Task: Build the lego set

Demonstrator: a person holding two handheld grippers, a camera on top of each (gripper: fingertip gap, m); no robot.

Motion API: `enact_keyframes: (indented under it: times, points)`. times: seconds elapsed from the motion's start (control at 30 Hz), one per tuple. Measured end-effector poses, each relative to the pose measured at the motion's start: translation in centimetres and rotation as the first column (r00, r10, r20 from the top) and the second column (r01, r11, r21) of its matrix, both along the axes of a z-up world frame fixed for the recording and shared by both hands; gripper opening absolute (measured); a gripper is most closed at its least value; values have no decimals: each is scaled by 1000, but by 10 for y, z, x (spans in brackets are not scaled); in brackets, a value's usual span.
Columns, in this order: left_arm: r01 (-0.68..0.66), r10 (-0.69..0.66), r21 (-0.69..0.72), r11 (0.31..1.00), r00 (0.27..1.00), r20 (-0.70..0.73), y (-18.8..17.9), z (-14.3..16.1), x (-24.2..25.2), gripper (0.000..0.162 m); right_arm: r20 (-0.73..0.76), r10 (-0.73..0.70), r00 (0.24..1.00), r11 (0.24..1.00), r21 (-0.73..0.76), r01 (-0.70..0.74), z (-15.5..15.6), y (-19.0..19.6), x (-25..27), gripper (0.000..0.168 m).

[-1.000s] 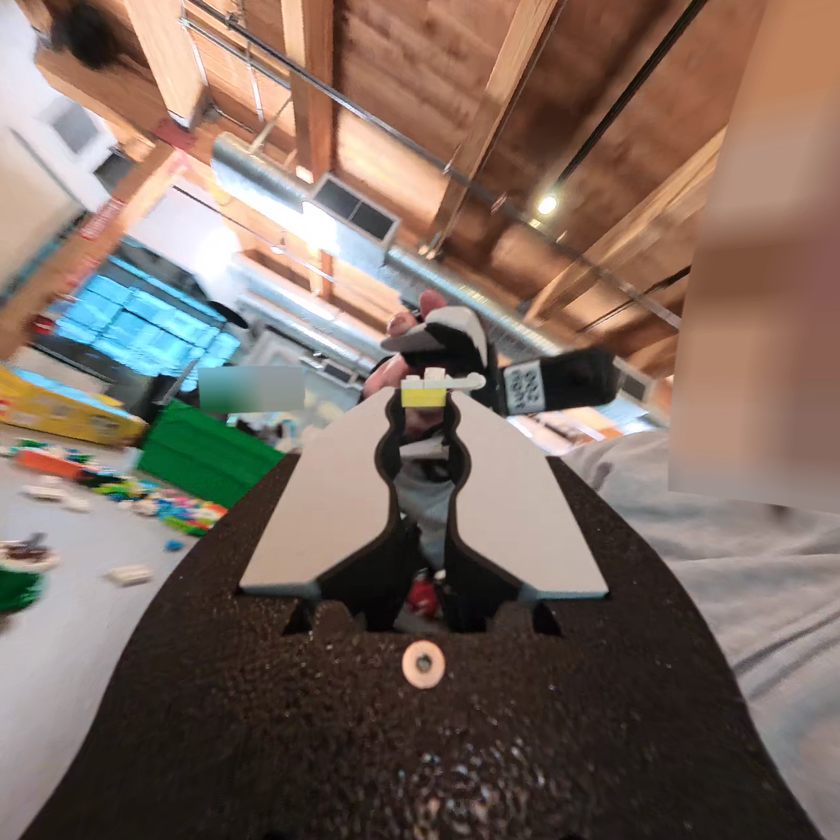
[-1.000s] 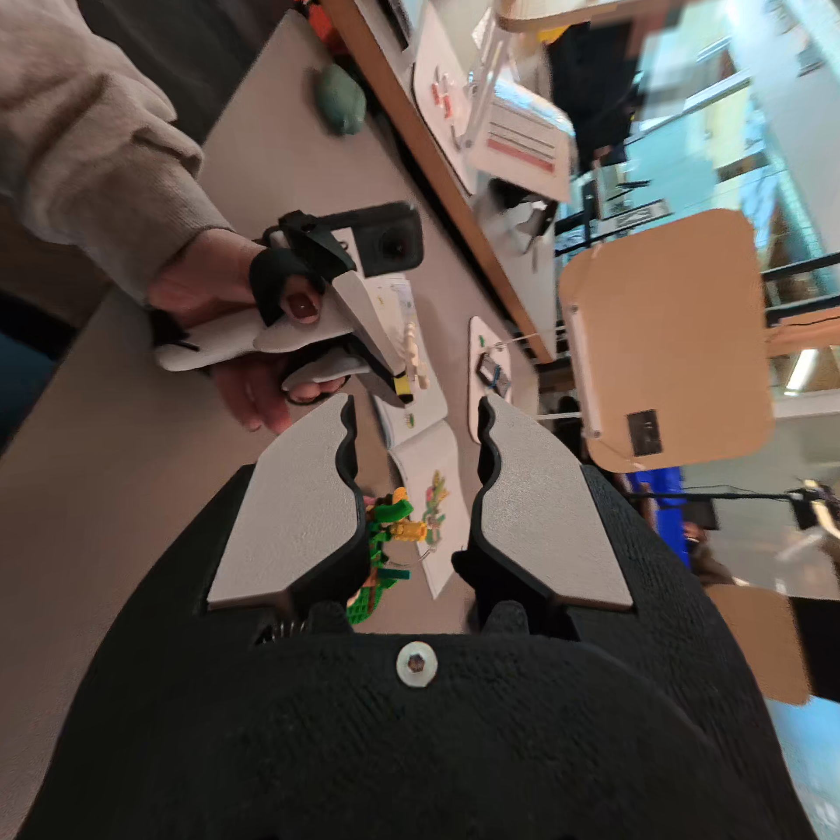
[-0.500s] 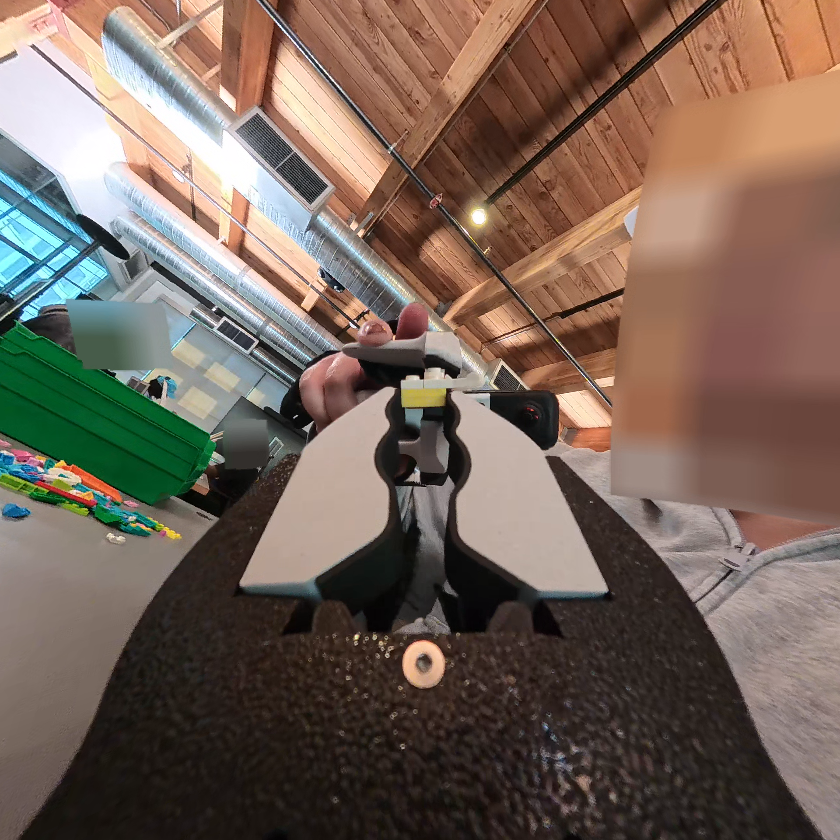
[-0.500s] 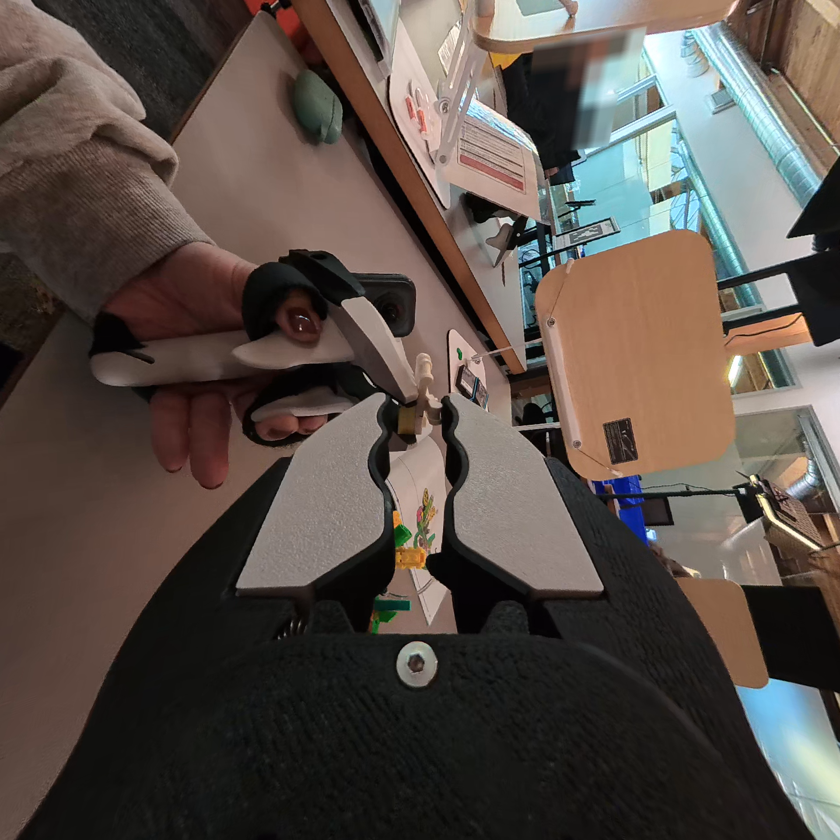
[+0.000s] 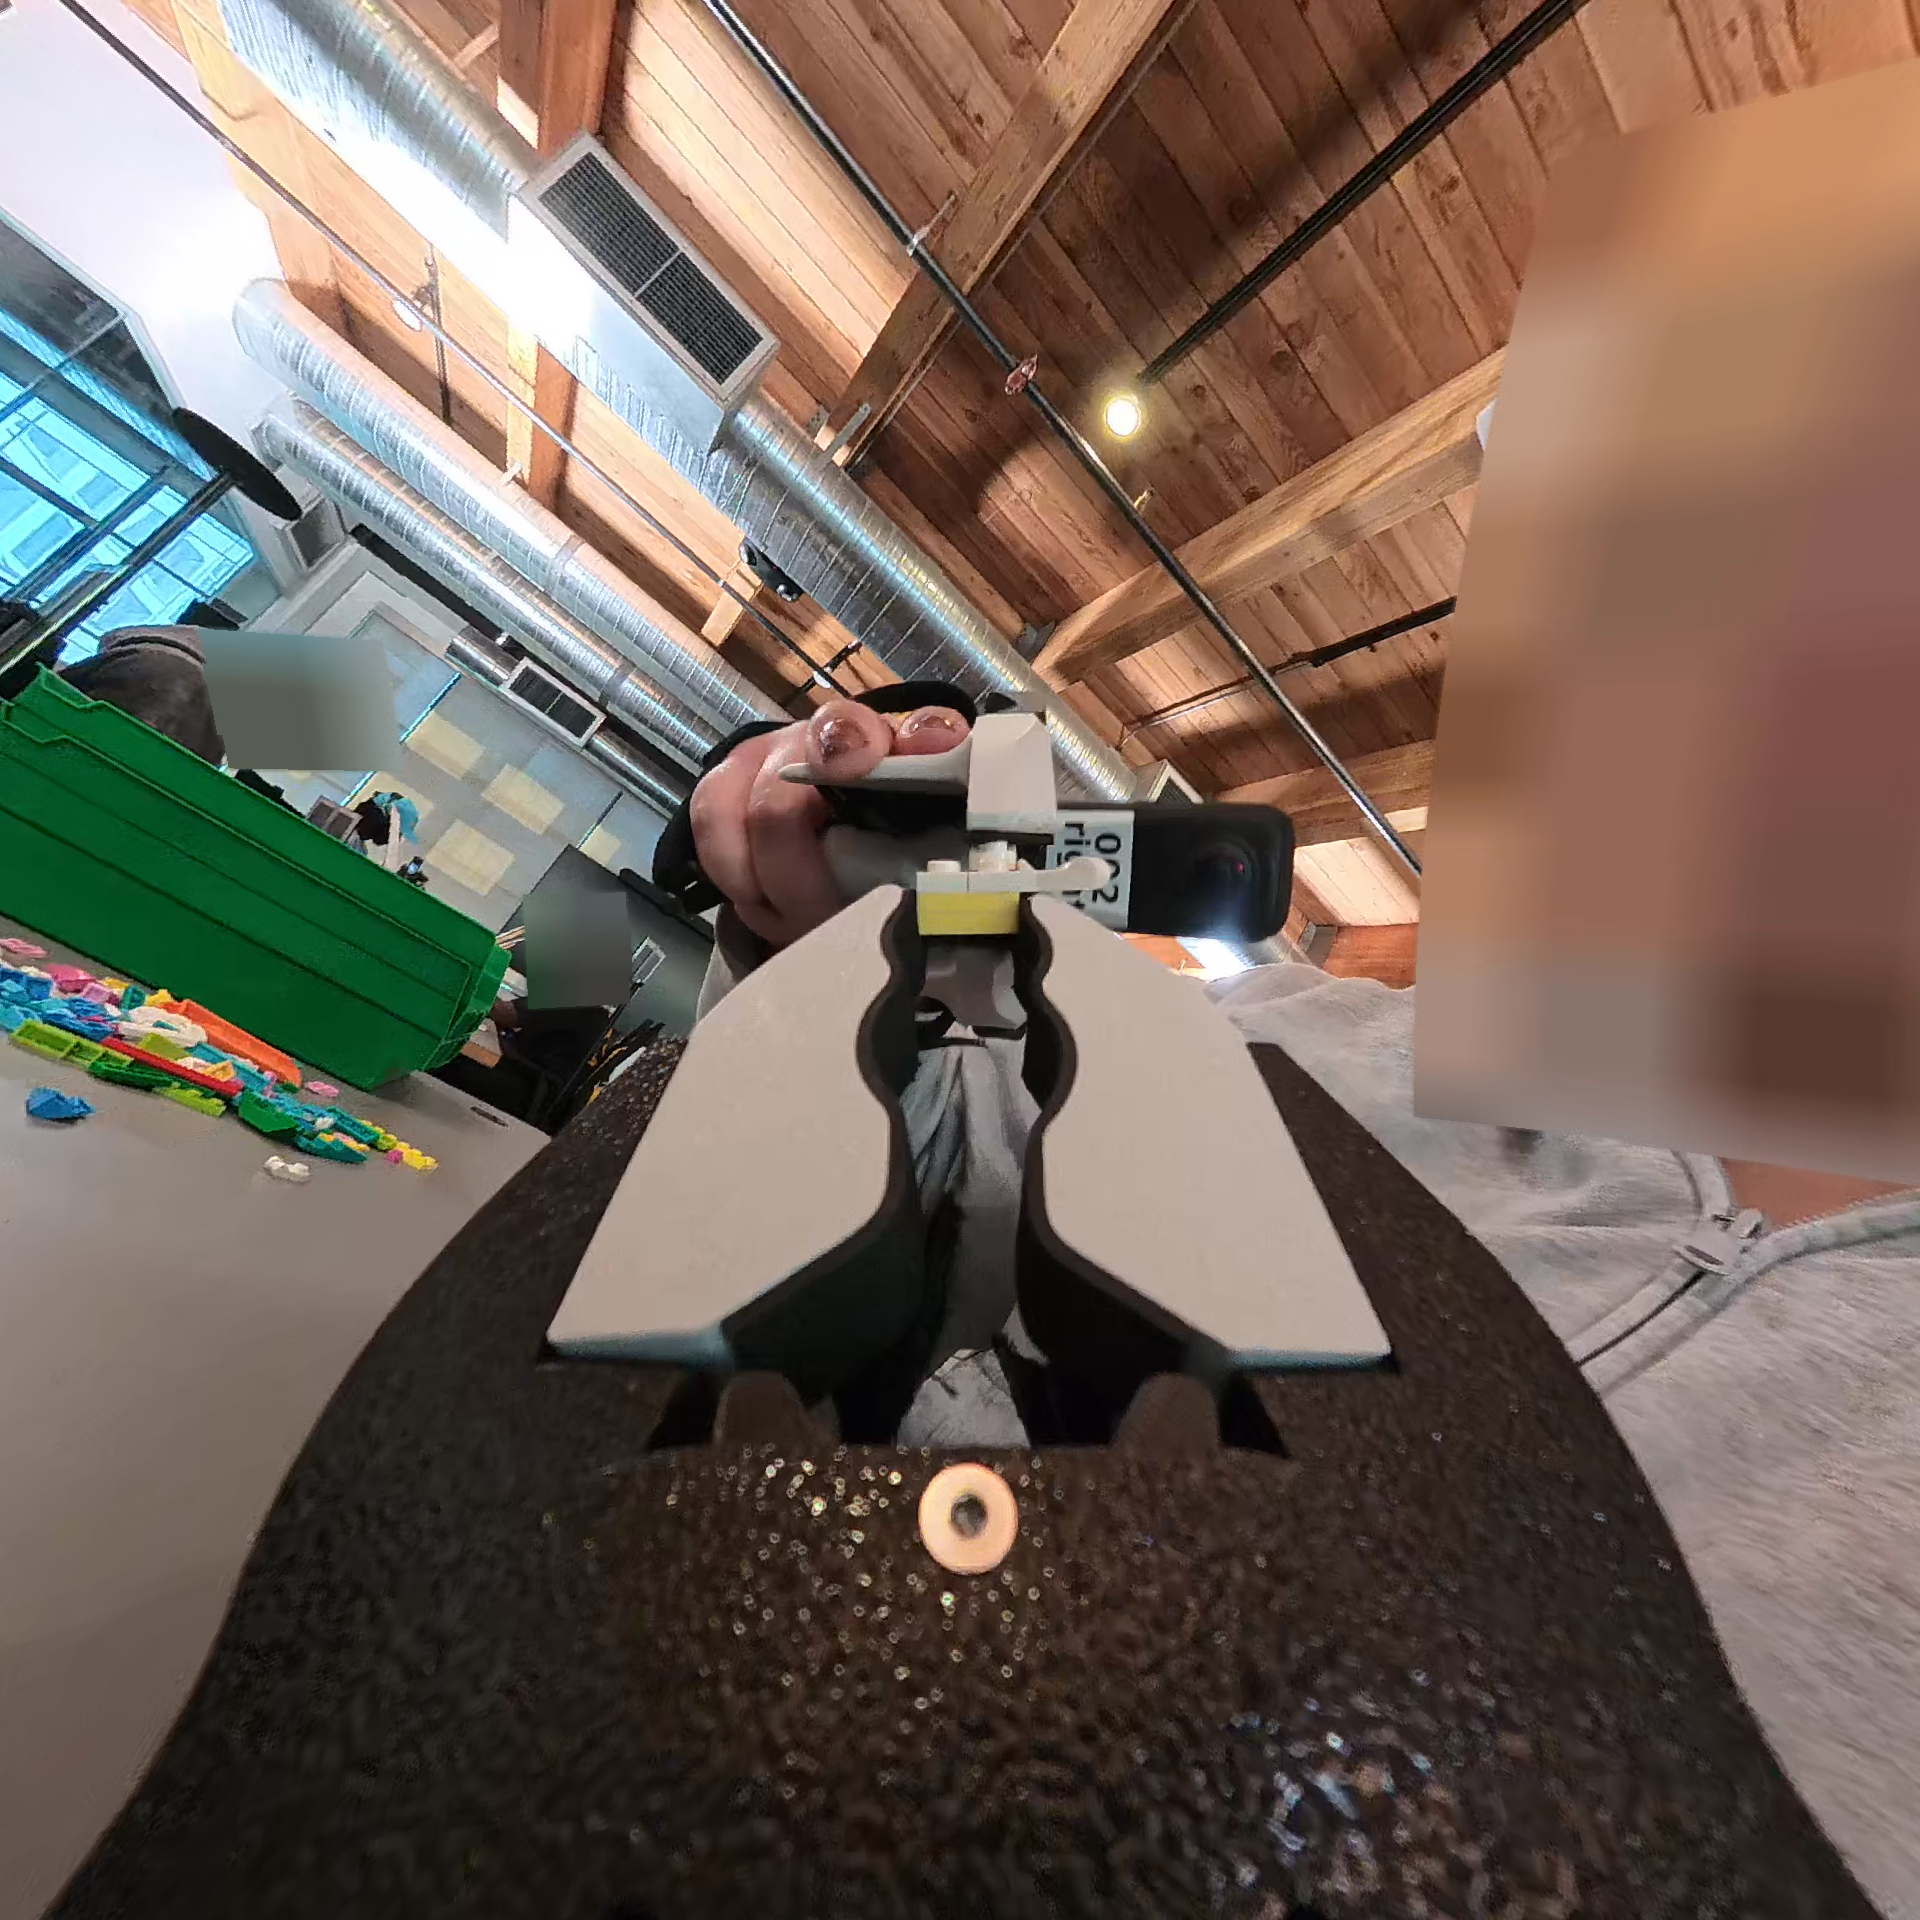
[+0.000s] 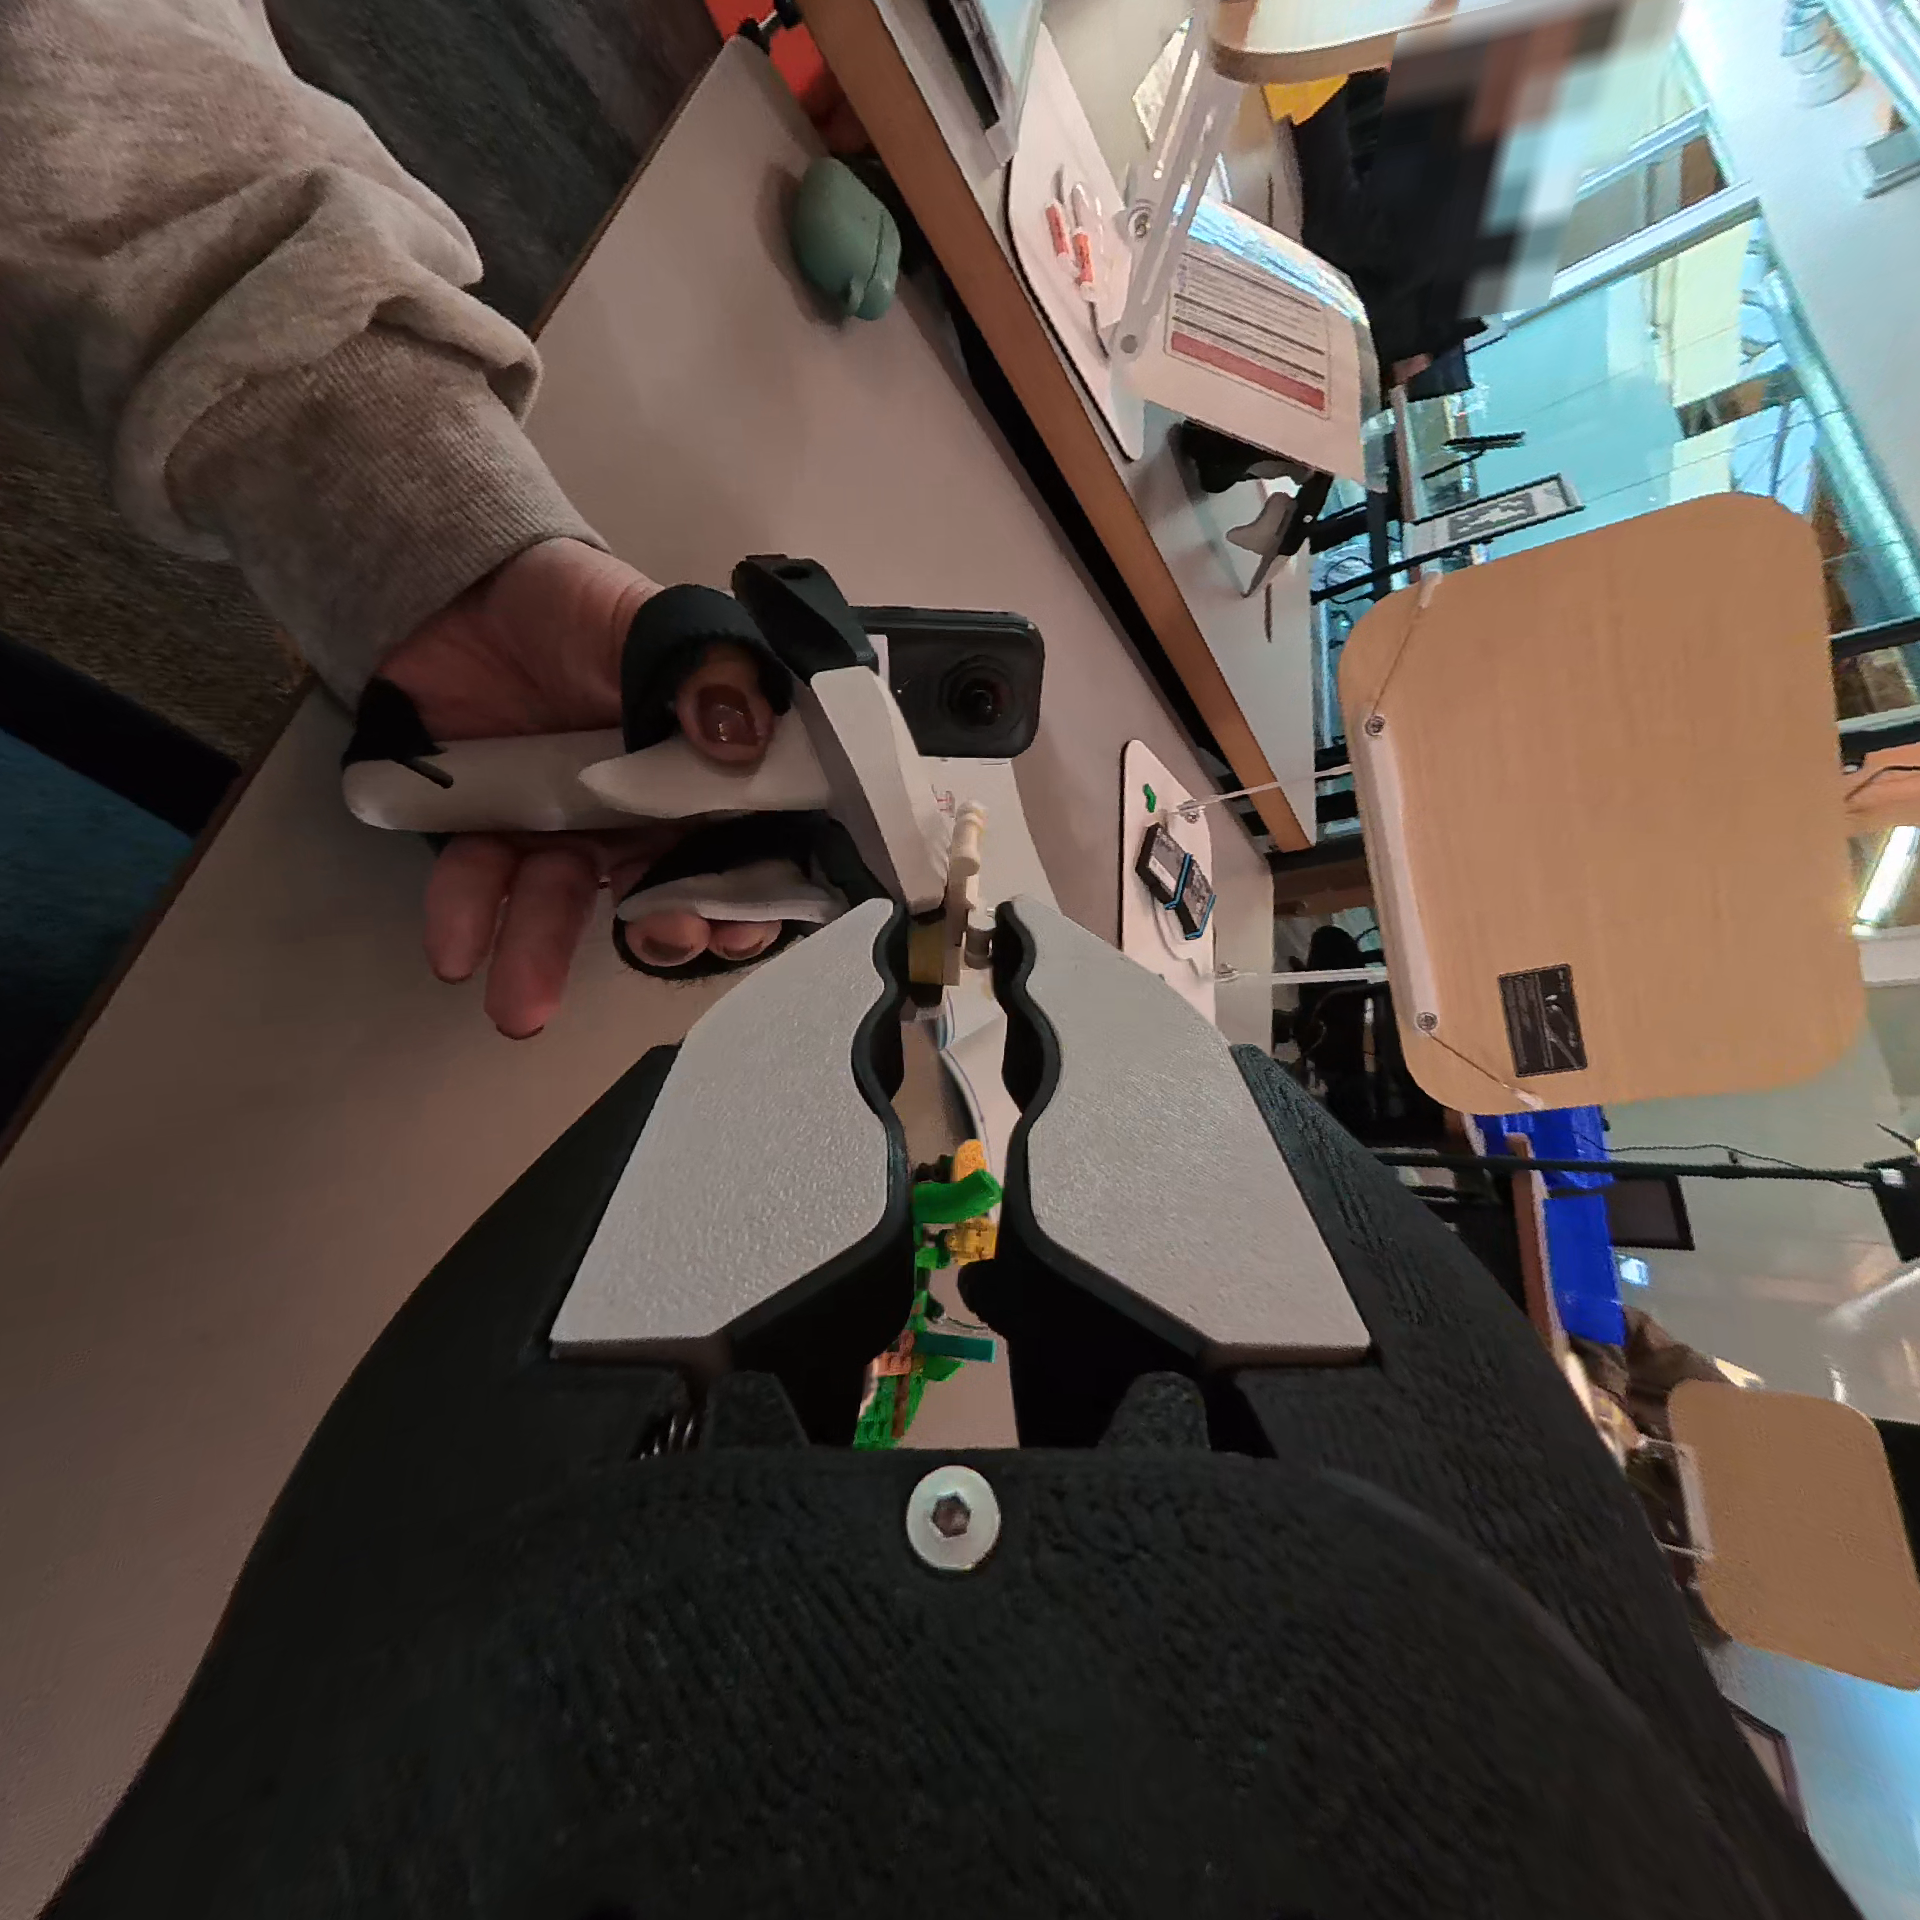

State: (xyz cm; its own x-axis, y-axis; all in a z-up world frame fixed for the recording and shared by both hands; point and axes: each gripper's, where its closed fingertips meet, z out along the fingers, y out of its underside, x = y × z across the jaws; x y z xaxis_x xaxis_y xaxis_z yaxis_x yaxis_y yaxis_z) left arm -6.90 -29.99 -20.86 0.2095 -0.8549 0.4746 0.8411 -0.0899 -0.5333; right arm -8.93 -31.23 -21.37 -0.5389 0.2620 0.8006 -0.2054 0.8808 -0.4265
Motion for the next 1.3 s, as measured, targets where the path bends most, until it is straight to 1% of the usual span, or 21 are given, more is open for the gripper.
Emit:
enact_keyframes:
  times: [0.1, 0.2, 0.3, 0.4, 0.53, 0.6, 0.8, 0.9, 0.97, 1.0, 1.03, 1.07, 1.1, 1.13, 1.17, 1.2, 1.23, 1.27, 1.3]
  points:
    - [-2, 2, -8, 1000, 1000, -7, 1, -1, 1, 16, 37, 5, 999, 1000, 8, -5, -1, 1, 1, 14]
    - [-2, 2, -5, 1000, 1000, -2, 1, -1, 0, 16, 36, 3, 999, 1000, 6, -4, -1, 1, 1, 14]
    - [-9, 9, -3, 1000, 1000, -4, 1, 0, -1, 16, 16, -15, 1000, 998, -56, 16, -1, 0, 0, 15]
    - [-11, 10, -5, 1000, 999, -50, 1, 0, 4, 16, 10, -29, 1000, 996, -80, 29, -4, 2, 2, 21]
    - [-1, 0, -14, 1000, 999, -49, 3, -1, 5, 16, -61, -29, 998, 998, -61, 26, -2, 3, 5, 14]
    - [2, -3, -15, 1000, 999, -49, 3, -1, 6, 16, -78, -32, 996, 999, -36, 29, -2, 3, 5, 14]
    - [-14, 13, -12, 1000, 999, -48, 3, -1, 5, 16, -34, -33, 999, 999, -12, 32, -3, 4, 4, 14]
    - [-17, 17, -8, 1000, 999, -40, 2, 0, 3, 16, -35, -35, 999, 998, -47, 34, -2, 2, 3, 14]
    - [-27, 26, -20, 999, 999, -31, 4, -1, 1, 16, -40, -56, 998, 997, -59, 53, -3, 4, 1, 14]
    - [-36, 35, -17, 999, 999, -33, 4, -1, 0, 16, -40, -62, 997, 997, -47, 60, -4, 5, 0, 20]
    - [-62, 61, -8, 998, 998, -35, 4, 0, -2, 16, -36, -72, 997, 997, -29, 71, -7, 6, 0, 23]
    - [-128, 128, 0, 992, 991, -32, 5, 2, -8, 16, -36, -85, 996, 996, -14, 84, -8, 9, 0, 26]
    - [-237, 237, 17, 971, 971, -21, 5, 4, -20, 16, -40, -92, 995, 996, -7, 92, -9, 11, 1, 29]
    - [-367, 367, 32, 930, 930, -4, 2, 6, -35, 16, -41, -99, 994, 995, -13, 99, -8, 14, 2, 32]
    - [-492, 492, 44, 870, 871, -1, -3, 7, -50, 16, -39, -113, 993, 993, -31, 112, -6, 17, 2, 35]
    - [-601, 603, 49, 798, 797, -35, -7, 7, -62, 16, -31, -135, 990, 989, -62, 132, -4, 20, 3, 35]
    - [-698, 699, 55, 714, 706, -115, -8, 5, -70, 17, -16, -161, 987, 982, -106, 159, -2, 23, 3, 32]
    - [-783, 777, 85, 617, 588, -224, -8, 4, -75, 17, 3, -196, 981, 967, -165, 194, 1, 27, 2, 28]
    - [-842, 828, 150, 518, 449, -337, -7, 3, -76, 17, 27, -233, 972, 946, -224, 233, 3, 30, 1, 26]
